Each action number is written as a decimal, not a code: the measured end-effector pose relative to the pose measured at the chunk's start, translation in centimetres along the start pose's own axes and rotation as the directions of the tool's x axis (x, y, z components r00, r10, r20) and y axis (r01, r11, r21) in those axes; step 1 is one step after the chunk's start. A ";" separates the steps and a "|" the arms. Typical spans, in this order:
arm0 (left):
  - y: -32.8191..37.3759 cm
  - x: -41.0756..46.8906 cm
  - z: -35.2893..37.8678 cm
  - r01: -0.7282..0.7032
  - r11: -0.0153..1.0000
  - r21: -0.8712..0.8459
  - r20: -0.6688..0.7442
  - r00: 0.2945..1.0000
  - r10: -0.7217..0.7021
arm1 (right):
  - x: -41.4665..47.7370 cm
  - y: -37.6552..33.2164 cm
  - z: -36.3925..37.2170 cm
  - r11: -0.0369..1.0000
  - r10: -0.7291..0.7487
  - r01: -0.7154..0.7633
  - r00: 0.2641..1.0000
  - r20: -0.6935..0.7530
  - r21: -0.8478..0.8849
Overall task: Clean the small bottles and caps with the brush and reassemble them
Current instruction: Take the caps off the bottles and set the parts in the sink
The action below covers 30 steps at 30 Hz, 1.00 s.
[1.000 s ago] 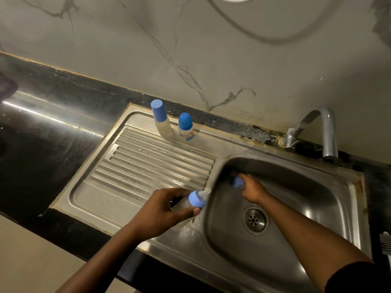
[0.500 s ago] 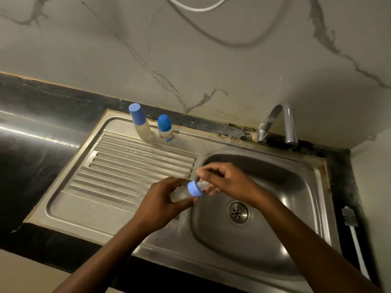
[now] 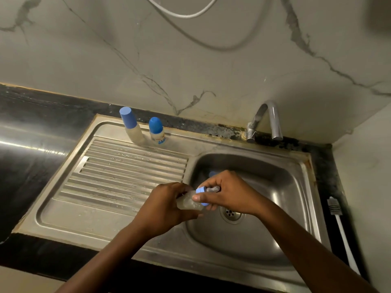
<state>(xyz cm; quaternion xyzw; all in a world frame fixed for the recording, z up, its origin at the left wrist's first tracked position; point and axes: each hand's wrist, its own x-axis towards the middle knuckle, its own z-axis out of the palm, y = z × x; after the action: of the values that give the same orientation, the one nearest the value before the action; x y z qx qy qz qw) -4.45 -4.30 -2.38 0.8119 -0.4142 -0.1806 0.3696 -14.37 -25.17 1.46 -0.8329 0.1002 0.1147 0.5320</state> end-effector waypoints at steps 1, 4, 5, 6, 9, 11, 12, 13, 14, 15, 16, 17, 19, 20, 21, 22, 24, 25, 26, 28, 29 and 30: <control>0.2 0.0 0.0 0.001 0.999 -0.032 0.014 1.000 -0.001 | -0.2 -0.1 -0.2 1.000 -0.011 0.011 1.000 0.011 -0.005; 0.4 -0.2 0.0 0.058 0.981 -0.185 0.094 0.995 -0.041 | -1.0 -0.4 -0.8 0.999 -0.046 0.047 0.997 0.057 -0.017; 0.3 -0.4 0.2 0.086 0.966 -0.244 0.123 0.991 -0.057 | -1.4 -0.3 -1.0 0.997 -0.067 0.070 0.994 0.084 -0.025; 0.3 -0.5 0.3 0.116 0.945 -0.307 0.147 0.986 -0.073 | -1.7 -0.3 -1.3 0.994 -0.099 0.104 0.988 0.116 -0.031; 0.3 -0.8 0.6 0.187 0.871 -0.454 0.216 0.972 -0.096 | -2.7 -0.1 -1.9 0.983 -0.175 0.184 0.965 0.195 -0.028; 0.3 -0.9 0.9 0.182 0.872 -0.455 0.215 0.972 -0.091 | -2.9 -0.1 -2.1 0.974 -0.204 0.219 0.957 0.208 -0.053; 0.4 -0.9 1.1 0.178 0.873 -0.453 0.213 0.973 -0.088 | -3.1 0.0 -2.2 0.972 -0.208 0.225 0.955 0.209 -0.060; 0.5 -0.9 1.2 0.178 0.876 -0.449 0.215 0.973 -0.087 | -3.2 0.2 -2.3 0.973 -0.204 0.221 0.955 0.216 -0.058; 0.5 -0.9 1.4 0.179 0.879 -0.442 0.218 0.972 -0.089 | -3.4 0.3 -2.5 0.976 -0.195 0.212 0.955 0.225 -0.057; 0.5 -0.9 1.6 0.186 0.880 -0.438 0.220 0.971 -0.096 | -3.6 0.3 -2.6 0.979 -0.179 0.197 0.957 0.231 -0.059; 0.5 -0.9 1.7 0.197 0.877 -0.439 0.219 0.970 -0.108 | -3.7 0.4 -2.7 0.983 -0.148 0.167 0.965 0.217 -0.072; 0.6 -0.8 1.8 0.203 0.875 -0.440 0.221 0.969 -0.113 | -3.9 0.3 -2.8 0.990 -0.100 0.117 0.978 0.181 -0.081; 0.5 -0.7 2.0 0.180 0.894 -0.410 0.213 0.972 -0.098 | -4.0 0.2 -2.7 0.989 0.008 0.003 0.997 0.078 -0.151; 0.5 -0.6 2.1 0.162 0.906 -0.391 0.206 0.975 -0.085 | -4.0 0.0 -2.5 0.978 0.049 -0.040 0.998 0.039 -0.206; 0.5 -0.5 2.2 0.148 0.914 -0.377 0.196 0.977 -0.077 | -3.9 -0.1 -2.4 0.970 0.079 -0.070 0.996 0.031 -0.232; 0.6 -0.4 2.4 0.140 0.919 -0.369 0.192 0.979 -0.072 | -3.9 -0.1 -2.2 0.971 0.104 -0.092 0.994 0.045 -0.221; 0.8 -0.1 2.7 0.139 0.924 -0.355 0.193 0.979 -0.072 | -3.8 0.1 -1.9 0.977 0.144 -0.129 0.986 0.082 -0.167; 0.8 0.0 2.9 0.143 0.928 -0.345 0.198 0.977 -0.077 | -3.7 0.6 -1.8 0.979 0.146 -0.131 0.986 0.085 -0.158; 0.8 0.1 3.1 0.146 0.932 -0.330 0.202 0.976 -0.082 | -3.7 1.1 -1.8 0.979 0.128 -0.114 0.989 0.078 -0.171; 0.6 0.3 3.5 0.163 0.940 -0.299 0.197 0.975 -0.106 | -3.8 1.9 -2.3 0.972 0.050 -0.028 0.995 0.087 -0.232; 0.5 0.5 3.7 0.175 0.939 -0.297 0.190 0.974 -0.121 | -3.9 2.2 -2.5 0.968 0.010 0.014 0.995 0.095 -0.250; 0.4 0.7 3.8 0.185 0.936 -0.300 0.189 0.973 -0.132 | -4.0 2.4 -2.6 0.969 -0.001 0.023 0.996 0.090 -0.248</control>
<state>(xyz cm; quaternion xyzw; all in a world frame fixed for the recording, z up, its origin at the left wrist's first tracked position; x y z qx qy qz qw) -6.56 -6.69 -4.63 0.7553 -0.3422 -0.3405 0.4432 -18.70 -28.35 1.67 -0.8876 0.0562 0.1602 0.4281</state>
